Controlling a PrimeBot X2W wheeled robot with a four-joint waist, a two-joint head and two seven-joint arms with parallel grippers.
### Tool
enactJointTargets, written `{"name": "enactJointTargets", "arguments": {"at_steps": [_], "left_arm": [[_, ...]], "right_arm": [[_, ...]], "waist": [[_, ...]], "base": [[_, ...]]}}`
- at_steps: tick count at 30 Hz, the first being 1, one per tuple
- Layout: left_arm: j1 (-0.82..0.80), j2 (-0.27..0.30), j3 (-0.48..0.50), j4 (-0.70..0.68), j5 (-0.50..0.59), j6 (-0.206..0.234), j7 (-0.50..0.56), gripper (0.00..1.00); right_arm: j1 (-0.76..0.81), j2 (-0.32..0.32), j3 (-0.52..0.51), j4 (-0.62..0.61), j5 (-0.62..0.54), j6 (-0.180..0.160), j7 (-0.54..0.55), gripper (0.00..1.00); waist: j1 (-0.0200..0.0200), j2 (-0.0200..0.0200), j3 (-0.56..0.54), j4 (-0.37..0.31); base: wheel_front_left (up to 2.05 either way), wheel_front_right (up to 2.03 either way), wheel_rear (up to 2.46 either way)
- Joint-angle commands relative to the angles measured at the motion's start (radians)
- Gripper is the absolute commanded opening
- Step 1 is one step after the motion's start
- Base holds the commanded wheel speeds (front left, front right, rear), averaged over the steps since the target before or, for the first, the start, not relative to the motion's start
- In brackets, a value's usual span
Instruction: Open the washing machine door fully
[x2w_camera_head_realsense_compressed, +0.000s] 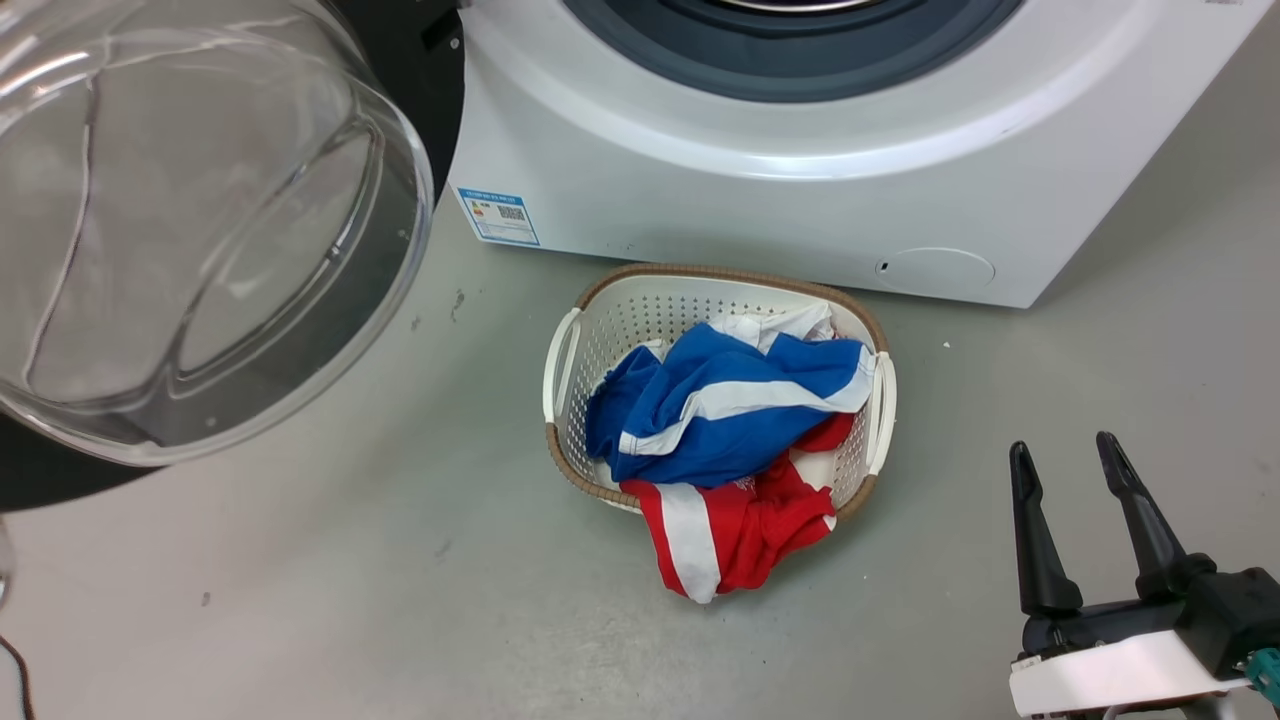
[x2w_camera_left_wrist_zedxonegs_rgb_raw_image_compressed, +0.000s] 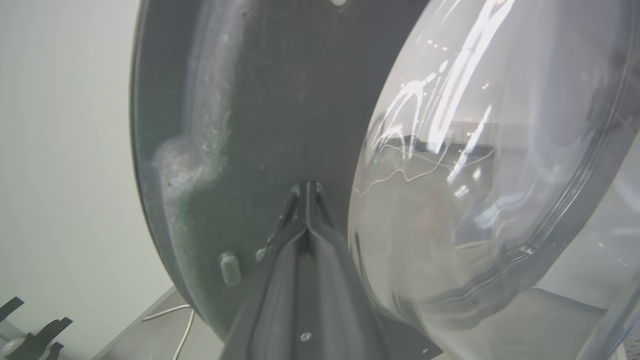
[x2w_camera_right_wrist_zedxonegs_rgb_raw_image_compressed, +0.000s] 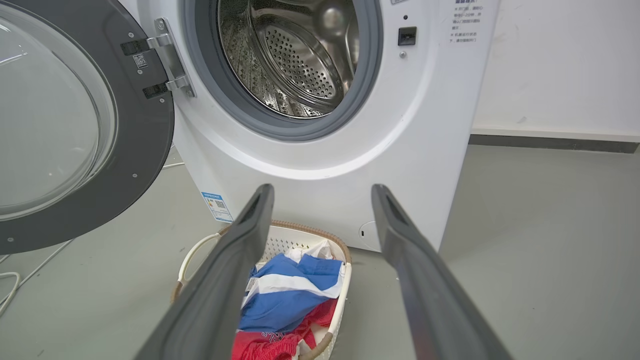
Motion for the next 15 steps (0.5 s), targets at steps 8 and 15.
{"name": "enactJointTargets", "arguments": {"at_steps": [8, 15], "left_arm": [[-0.124, 0.062, 0.028, 0.17, -0.039, -0.067, -0.004, 0.0], [-0.184, 0.079, 0.036, 0.271, -0.026, -0.095, -0.005, 0.0]], "right_arm": [[-0.027, 0.002, 0.001, 0.003, -0.013, 0.0, -0.002, 1.0], [-0.035, 0.002, 0.001, 0.013, -0.017, 0.0, -0.002, 1.0]], "waist": [[-0.0001, 0.0, 0.034, -0.01], [-0.0001, 0.0, 0.041, -0.023]], "base": [[0.0, 0.0, 0.0], [0.0, 0.0, 0.0]]}}
